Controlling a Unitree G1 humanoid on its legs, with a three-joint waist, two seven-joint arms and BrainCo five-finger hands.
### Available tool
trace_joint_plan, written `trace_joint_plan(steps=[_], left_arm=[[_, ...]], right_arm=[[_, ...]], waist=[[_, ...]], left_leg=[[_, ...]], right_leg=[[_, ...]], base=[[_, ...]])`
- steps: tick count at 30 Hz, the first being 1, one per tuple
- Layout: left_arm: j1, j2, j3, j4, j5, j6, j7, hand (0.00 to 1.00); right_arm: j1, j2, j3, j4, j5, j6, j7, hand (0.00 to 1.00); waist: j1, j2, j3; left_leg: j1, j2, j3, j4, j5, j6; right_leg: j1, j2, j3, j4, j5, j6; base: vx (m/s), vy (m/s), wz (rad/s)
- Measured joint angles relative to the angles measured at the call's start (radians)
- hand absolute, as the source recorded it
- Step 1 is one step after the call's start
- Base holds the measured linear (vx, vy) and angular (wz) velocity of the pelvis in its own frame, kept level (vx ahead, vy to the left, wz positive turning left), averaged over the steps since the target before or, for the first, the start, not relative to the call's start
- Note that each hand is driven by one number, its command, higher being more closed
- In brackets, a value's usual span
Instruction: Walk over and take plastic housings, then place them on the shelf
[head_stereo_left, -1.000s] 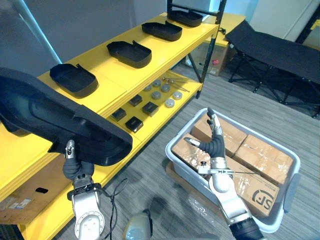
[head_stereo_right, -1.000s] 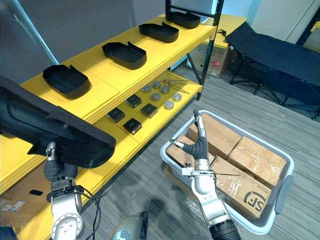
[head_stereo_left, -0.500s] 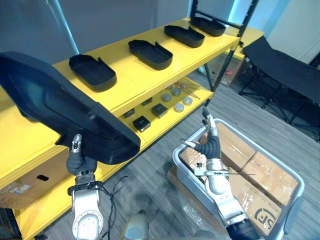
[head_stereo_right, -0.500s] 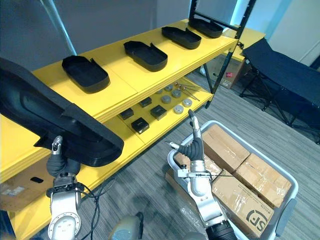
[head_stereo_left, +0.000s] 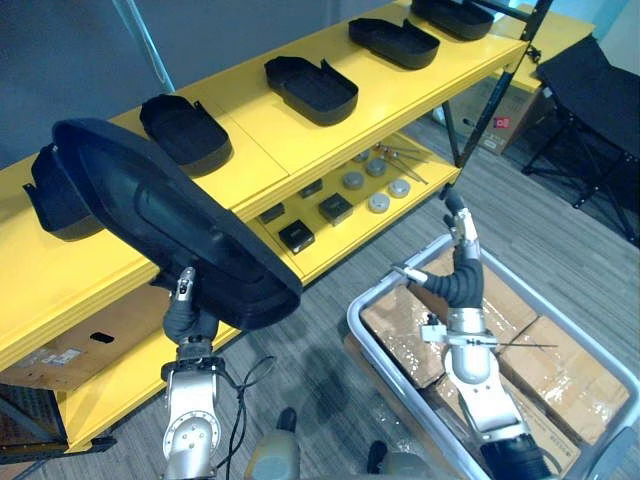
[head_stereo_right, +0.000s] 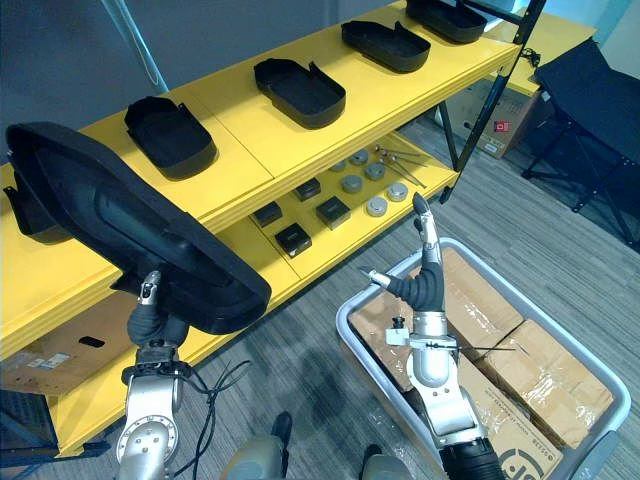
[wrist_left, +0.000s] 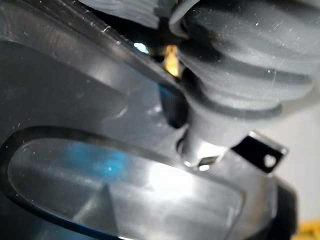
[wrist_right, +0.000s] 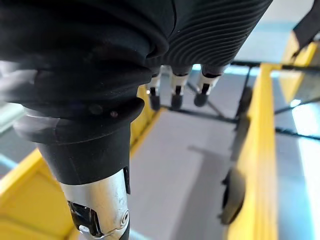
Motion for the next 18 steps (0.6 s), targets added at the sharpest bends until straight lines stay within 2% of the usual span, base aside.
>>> trace_joint_plan(steps=[3,4,5,6,8,9,10,11,13,14,16,18], left_arm=[[0.011,-0.002,-0.047,-0.001,0.001,0.014,0.030,1.00],[0.008,-0.008,-0.059,-0.004,0.001,0.030,0.030,1.00],[0.015,-0.012,-0.067,-0.006,0.001,0.051,0.025,1.00],[0.016,-0.011,-0.071,0.003,0.000,0.078,0.015,1.00],[0.018,-0.007,-0.074,0.021,-0.001,0.097,-0.002,1.00],[0.029,-0.007,-0.077,0.022,-0.011,0.100,-0.009,1.00],[0.034,-0.008,-0.076,0.024,-0.022,0.101,-0.015,1.00],[0.036,-0.006,-0.073,0.026,-0.030,0.102,-0.028,1.00],[0.038,-0.004,-0.069,0.026,-0.030,0.103,-0.037,1.00],[0.040,-0.001,-0.069,0.026,-0.030,0.105,-0.037,1.00],[0.040,0.003,-0.066,0.026,-0.030,0.113,-0.036,1.00],[0.041,0.003,-0.071,0.024,-0.030,0.118,-0.035,1.00]], right_arm=[[0.048,0.020,0.005,0.000,0.028,-0.014,0.026,0.00],[0.064,0.022,-0.004,0.000,0.020,-0.014,0.021,0.00],[0.082,0.030,-0.026,0.000,0.001,-0.010,0.016,0.00],[0.104,0.029,-0.047,-0.004,-0.006,-0.009,0.015,0.00],[0.104,0.010,-0.055,-0.003,-0.008,-0.007,0.013,0.00],[0.096,-0.011,-0.055,-0.004,-0.008,-0.008,0.014,0.00],[0.090,-0.018,-0.055,-0.004,-0.009,-0.008,0.014,0.00],[0.077,-0.017,-0.058,-0.001,-0.008,-0.008,0.014,0.00],[0.064,0.001,-0.056,0.001,-0.015,-0.013,0.011,0.00],[0.065,0.018,-0.054,0.003,-0.047,-0.016,-0.001,0.00],[0.069,0.031,-0.048,0.004,-0.085,-0.023,-0.007,0.00],[0.080,0.033,-0.048,0.004,-0.085,-0.041,-0.007,0.00]], waist=[[-0.008,-0.007,-0.003],[-0.019,-0.002,-0.007],[-0.035,0.007,-0.015],[-0.044,-0.003,-0.012],[-0.042,0.007,-0.015],[-0.038,0.014,-0.019],[-0.038,0.019,-0.022],[-0.040,0.020,-0.022],[-0.039,0.019,-0.022],[-0.039,0.010,-0.017],[-0.042,-0.006,-0.007],[-0.047,-0.014,-0.006]], left_leg=[[0.025,-0.058,-0.037,-0.046,0.073,0.015],[0.031,-0.063,0.006,-0.089,0.106,0.067],[0.038,-0.037,0.154,-0.130,0.042,0.157],[0.022,0.000,0.313,-0.101,0.012,0.202],[-0.006,0.037,0.403,-0.013,0.024,0.192],[0.007,0.056,0.393,0.026,0.075,0.166],[0.010,0.046,0.379,0.019,0.072,0.101],[0.009,0.017,0.368,0.009,0.058,0.071],[0.010,-0.015,0.380,-0.025,0.064,0.066],[0.011,-0.025,0.394,-0.029,0.066,0.070],[0.020,-0.034,0.398,-0.017,0.060,0.078],[0.030,-0.040,0.395,-0.020,0.062,0.085]], right_leg=[[0.074,-0.048,-0.124,0.029,-0.049,-0.015],[0.098,-0.067,-0.181,0.027,-0.056,-0.027],[0.121,-0.077,-0.270,0.028,-0.057,-0.023],[0.135,-0.101,-0.317,0.041,-0.058,-0.021],[0.125,-0.145,-0.317,0.115,-0.093,-0.013],[0.105,-0.175,-0.311,0.179,-0.134,0.005],[0.094,-0.191,-0.305,0.208,-0.155,0.021],[0.079,-0.224,-0.288,0.237,-0.177,0.041],[0.056,-0.252,-0.257,0.244,-0.179,0.046],[0.054,-0.261,-0.247,0.236,-0.171,0.058],[0.082,-0.259,-0.244,0.203,-0.147,0.096],[0.107,-0.253,-0.245,0.164,-0.123,0.104]], base=[[0.00,-0.016,1.22],[-0.02,0.021,1.77],[-0.03,0.007,2.32],[-0.05,0.046,1.99],[-0.03,0.107,1.27],[-0.02,0.122,0.70],[-0.03,0.146,0.38],[-0.03,0.158,0.18],[-0.04,0.186,0.03],[-0.02,0.161,-0.11],[-0.01,0.122,-0.10],[-0.02,0.092,-0.01]])
